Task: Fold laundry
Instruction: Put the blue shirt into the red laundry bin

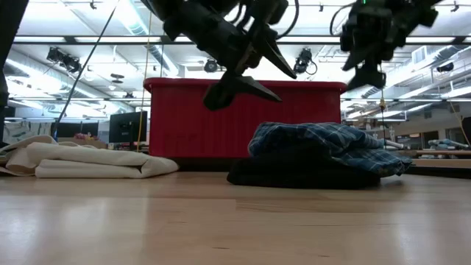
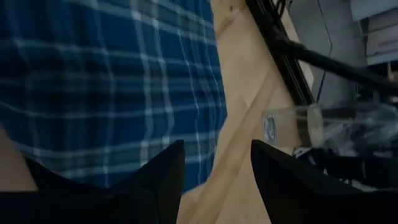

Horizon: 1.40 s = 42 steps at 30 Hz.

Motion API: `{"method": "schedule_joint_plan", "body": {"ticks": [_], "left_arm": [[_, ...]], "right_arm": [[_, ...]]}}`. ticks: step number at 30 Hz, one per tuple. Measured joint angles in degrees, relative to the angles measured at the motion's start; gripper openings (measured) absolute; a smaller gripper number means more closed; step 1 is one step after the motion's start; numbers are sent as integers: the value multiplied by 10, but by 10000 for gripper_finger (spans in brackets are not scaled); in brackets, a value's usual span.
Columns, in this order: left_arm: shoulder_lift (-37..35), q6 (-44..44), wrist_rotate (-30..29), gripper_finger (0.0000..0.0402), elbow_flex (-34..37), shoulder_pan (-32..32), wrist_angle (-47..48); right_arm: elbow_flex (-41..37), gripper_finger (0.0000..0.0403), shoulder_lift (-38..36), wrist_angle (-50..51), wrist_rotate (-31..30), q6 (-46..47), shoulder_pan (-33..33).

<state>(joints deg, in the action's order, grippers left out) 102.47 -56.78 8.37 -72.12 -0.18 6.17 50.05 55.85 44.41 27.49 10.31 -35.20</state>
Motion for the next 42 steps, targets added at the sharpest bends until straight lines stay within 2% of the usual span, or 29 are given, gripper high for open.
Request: {"method": "schedule_joint_plan", "body": {"ticks": [3, 8, 12, 19, 22, 28, 32, 35, 40, 42], "left_arm": [[-11, 3, -34, 188, 30, -20, -2], [-38, -69, -56, 188, 123, -14, -53], [-60, -116, -27, 188, 153, 23, -103], [-62, -196, 23, 191, 154, 90, -103], [-59, -183, 44, 215, 154, 107, -96], [-58, -135, 44, 299, 154, 138, -92], [-28, -129, 63, 337, 154, 149, -102], [10, -148, 94, 343, 154, 146, -157], [60, -226, 100, 343, 153, 143, -348], [67, -243, 105, 343, 140, 144, -367]], "right_arm": [[-55, 282, -1, -45, 6, 10, 13], [-126, 288, -1, -108, 4, 35, 42], [-168, 289, 0, -159, -10, 53, 69], [-212, 289, 8, -216, -26, 82, 105], [-220, 289, 18, -223, -43, 82, 114], [-223, 289, 40, -236, -53, 82, 119], [-223, 289, 58, -257, -58, 77, 119], [-223, 289, 77, -274, -58, 68, 119], [-223, 289, 110, -290, -43, 66, 121], [-223, 289, 121, -292, -41, 66, 124]]}}
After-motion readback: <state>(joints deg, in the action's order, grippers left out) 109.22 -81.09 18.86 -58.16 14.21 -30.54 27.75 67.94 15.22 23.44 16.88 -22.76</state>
